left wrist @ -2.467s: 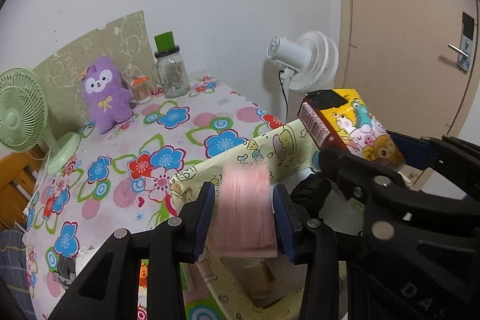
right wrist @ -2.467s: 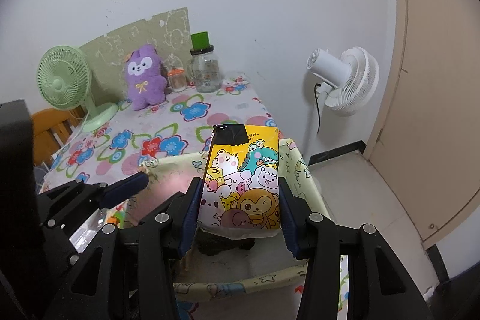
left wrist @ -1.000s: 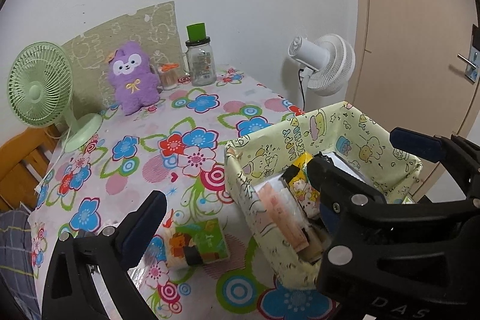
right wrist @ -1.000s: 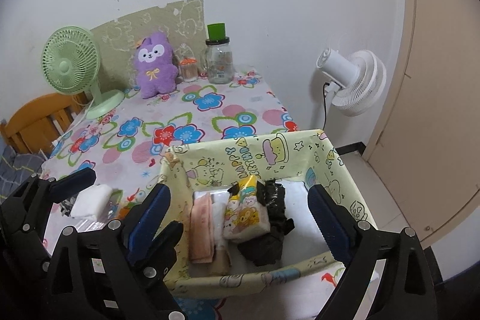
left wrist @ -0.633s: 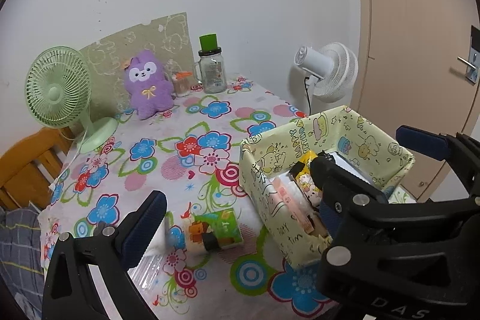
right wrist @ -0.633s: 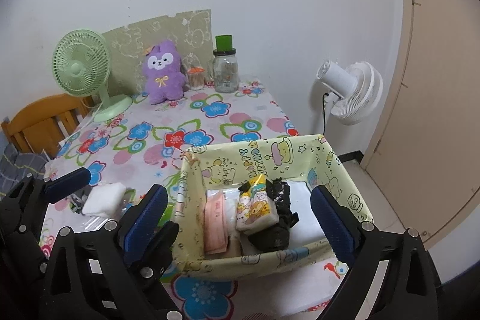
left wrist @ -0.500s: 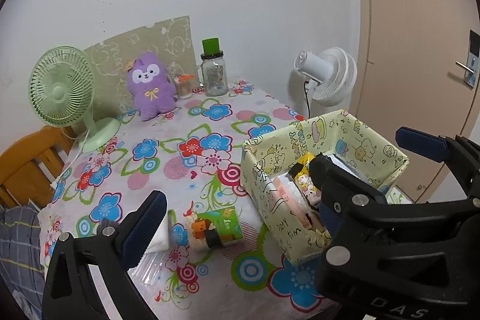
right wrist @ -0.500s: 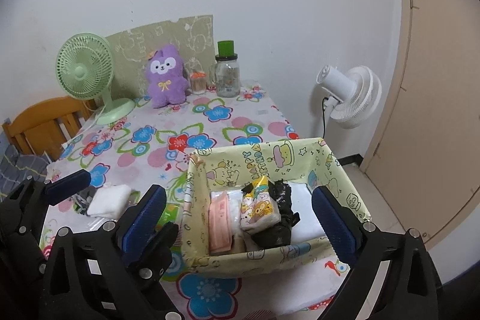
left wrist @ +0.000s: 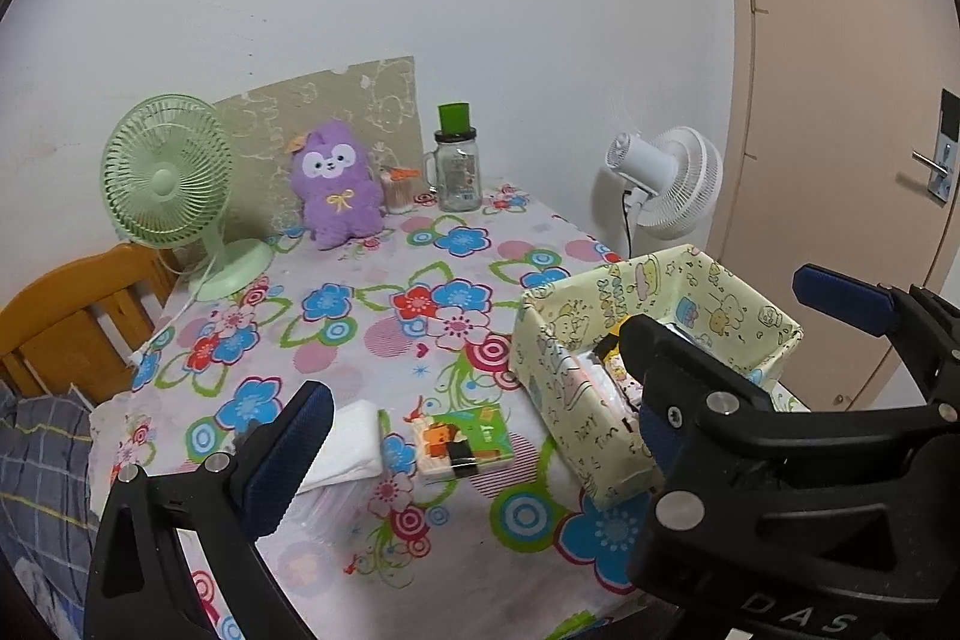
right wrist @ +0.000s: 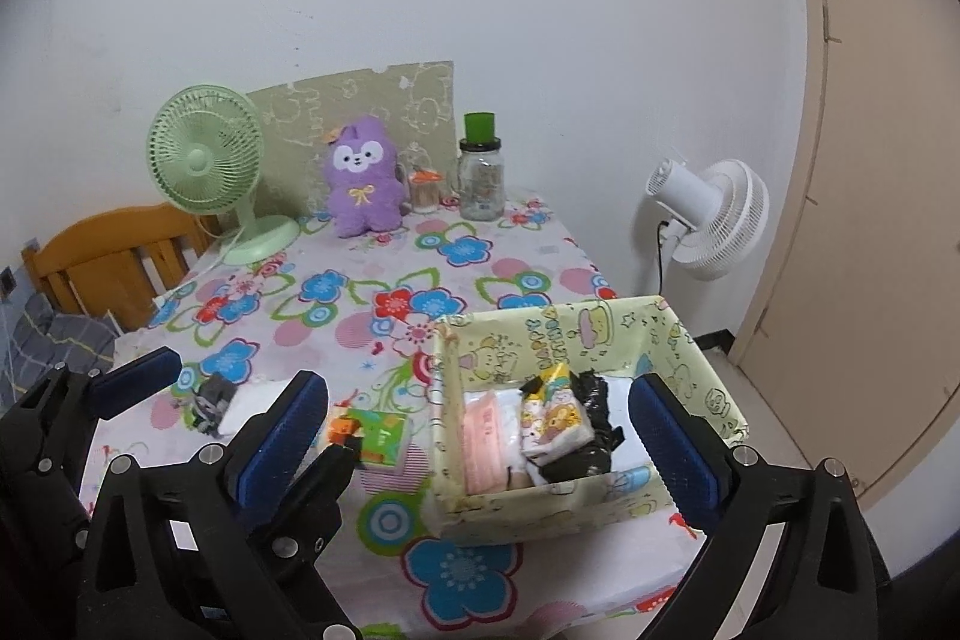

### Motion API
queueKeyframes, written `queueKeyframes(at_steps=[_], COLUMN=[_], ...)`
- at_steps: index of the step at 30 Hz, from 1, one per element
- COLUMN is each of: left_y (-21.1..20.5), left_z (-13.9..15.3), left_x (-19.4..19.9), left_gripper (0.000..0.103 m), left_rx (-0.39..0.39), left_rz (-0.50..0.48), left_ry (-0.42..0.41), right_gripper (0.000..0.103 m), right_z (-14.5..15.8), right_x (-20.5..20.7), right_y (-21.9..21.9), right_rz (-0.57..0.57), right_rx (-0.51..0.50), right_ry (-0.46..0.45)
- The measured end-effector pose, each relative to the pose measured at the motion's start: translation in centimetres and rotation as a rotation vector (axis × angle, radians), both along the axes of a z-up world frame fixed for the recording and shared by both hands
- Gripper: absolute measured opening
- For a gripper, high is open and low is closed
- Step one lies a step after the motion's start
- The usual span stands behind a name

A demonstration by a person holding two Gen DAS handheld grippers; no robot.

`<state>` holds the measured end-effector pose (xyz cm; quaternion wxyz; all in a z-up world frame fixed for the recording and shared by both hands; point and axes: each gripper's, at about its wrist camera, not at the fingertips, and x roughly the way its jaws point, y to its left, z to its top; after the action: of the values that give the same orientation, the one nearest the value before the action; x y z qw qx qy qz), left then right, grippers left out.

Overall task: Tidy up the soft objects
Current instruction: 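Open both tools and withdraw them up out of the box, then reach the left tool to the clear straw bundle while the right tool reaches the green tissue box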

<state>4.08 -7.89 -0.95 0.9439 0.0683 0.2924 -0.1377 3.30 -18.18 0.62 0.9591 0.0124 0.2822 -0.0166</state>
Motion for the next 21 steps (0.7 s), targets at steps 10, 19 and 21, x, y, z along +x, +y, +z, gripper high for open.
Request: queueKeyframes(at_steps=[10,19,21], left_y=[2.3,4.7,5.2], left_z=[0.3,0.4,0.3], left_x=[-0.8,-1.0,-0.8], left_gripper=[0.103,0.103,0.103], left_rx=[-0.013,-0.024,-0.027], left_rz=[0.036,0.077,0.084], left_ry=[-0.008,-0.025,-0.021], right_gripper=[0.102,0.102,0.102], right_z=[0.5,0.7,0.6], right_x=[-0.5,-0.3,0.0], right_y=[2.6,4.9,5.4], right_rz=[0.041,0.081,0.089], right_rx=[-0.014,-0.006,-0.009], right_ry=[-0.012,-0.013,-0.011])
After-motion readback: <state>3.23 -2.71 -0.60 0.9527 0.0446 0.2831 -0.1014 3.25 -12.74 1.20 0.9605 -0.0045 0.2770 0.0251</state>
